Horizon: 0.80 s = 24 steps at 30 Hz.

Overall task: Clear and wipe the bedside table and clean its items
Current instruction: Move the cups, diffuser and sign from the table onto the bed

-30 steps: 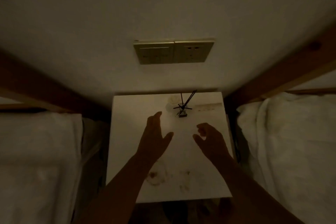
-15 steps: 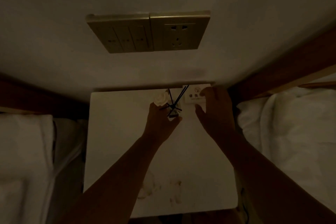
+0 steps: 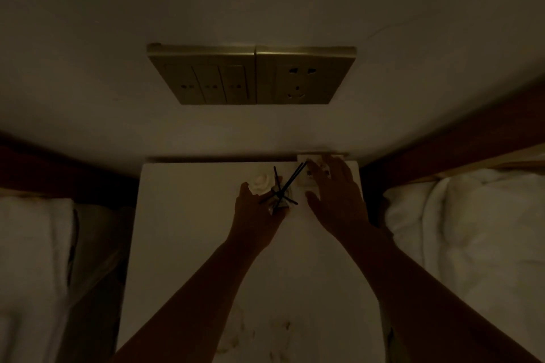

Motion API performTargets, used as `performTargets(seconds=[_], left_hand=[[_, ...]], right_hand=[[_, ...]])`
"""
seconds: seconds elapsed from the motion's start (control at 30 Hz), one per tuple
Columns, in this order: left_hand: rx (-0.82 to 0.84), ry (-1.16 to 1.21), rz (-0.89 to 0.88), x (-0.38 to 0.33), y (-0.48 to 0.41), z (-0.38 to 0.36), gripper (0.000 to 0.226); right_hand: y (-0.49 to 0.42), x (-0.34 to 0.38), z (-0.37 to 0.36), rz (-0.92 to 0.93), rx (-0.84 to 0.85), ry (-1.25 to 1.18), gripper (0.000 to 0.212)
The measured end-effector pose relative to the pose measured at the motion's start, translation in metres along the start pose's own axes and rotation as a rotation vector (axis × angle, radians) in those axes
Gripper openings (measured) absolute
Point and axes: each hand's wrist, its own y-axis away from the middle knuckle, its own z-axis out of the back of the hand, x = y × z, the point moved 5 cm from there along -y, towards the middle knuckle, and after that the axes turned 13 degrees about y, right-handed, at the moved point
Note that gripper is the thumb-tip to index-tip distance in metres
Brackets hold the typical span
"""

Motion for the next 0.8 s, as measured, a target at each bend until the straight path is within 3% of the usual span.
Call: performTargets(seconds=[0.23,0.37,0.47,0.67,0.8], left_hand=[[-0.031,0.085,0.099,0.010,0.015,0.024,0.053],[0.000,0.062,0.108,0.018,0.029,0.047,0.047],[-0.022,-0.020,0.110,0.023,0.045,0.072,0.042],[-0.189,0.050,0.322,0.046,0.109,0.166,0.046],[-0.349,0.067,0.364,0.062,0.170,0.244,0.025]], right_hand=[[0.013,0.016,-0.002,0.049,0.027,0.197,0.067],[0.020,0.030,0.003,0.119,-0.002,0.151,0.067],[0.025,0.049,0.006,0.169,0.083,0.128,0.072],[0.044,0.144,0.012,0.375,0.279,0.086,0.074],[0.050,0.233,0.019,0.574,0.318,0.157,0.075]])
